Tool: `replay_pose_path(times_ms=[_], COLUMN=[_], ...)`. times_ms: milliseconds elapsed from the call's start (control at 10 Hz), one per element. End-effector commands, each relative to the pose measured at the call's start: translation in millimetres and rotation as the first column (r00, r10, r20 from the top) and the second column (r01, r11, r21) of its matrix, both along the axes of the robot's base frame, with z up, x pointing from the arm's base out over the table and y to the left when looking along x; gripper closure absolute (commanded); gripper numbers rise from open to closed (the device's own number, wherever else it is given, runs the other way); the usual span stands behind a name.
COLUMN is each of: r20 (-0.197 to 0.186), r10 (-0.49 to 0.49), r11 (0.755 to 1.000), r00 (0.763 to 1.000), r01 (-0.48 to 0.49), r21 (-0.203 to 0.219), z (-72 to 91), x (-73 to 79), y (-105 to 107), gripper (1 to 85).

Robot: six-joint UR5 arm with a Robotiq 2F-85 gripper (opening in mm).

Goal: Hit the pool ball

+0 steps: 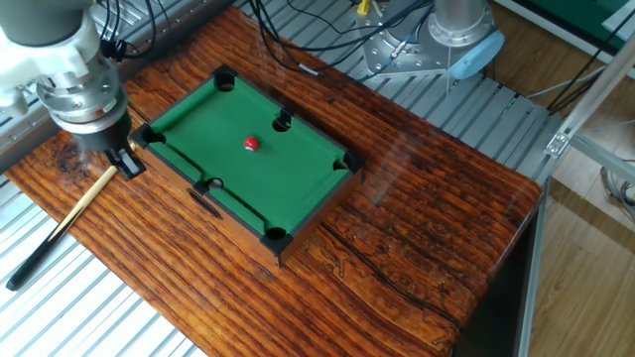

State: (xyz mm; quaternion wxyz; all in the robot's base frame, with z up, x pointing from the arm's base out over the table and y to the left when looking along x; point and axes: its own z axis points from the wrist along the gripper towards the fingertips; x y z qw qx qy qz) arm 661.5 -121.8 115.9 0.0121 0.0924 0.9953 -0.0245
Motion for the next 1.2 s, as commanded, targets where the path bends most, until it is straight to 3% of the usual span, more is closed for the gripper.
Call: replay_pose_path(times_ms=[0,100,300,500,700,800,1100], r20=[-0.017,-0.014,-0.021,0.007,0.026,0.043,0.133], r10=[-0.022,-0.046,-0.005,0.048,0.116,0.13,0.188], r11=[0.998,0.995,1.0,0.999,0.993,0.991,0.981], r00=[1.0,0.999,1.0,0.999,0.993,0.991,0.973], r01=[0.023,0.047,0.005,-0.047,-0.115,-0.128,-0.18], r21=[0.057,0.092,0.02,-0.024,-0.04,-0.049,-0.073], z=[-3.9,-3.6,-3.7,-3.4,-19.7,-32.2,-55.6], x=[-1.9,-0.6,-3.1,7.6,43.3,53.7,86.1], y=[8.6,17.7,-1.0,-14.9,-53.7,-64.8,-76.8], gripper=[84.7,84.7,84.7,84.7,83.7,83.7,81.0])
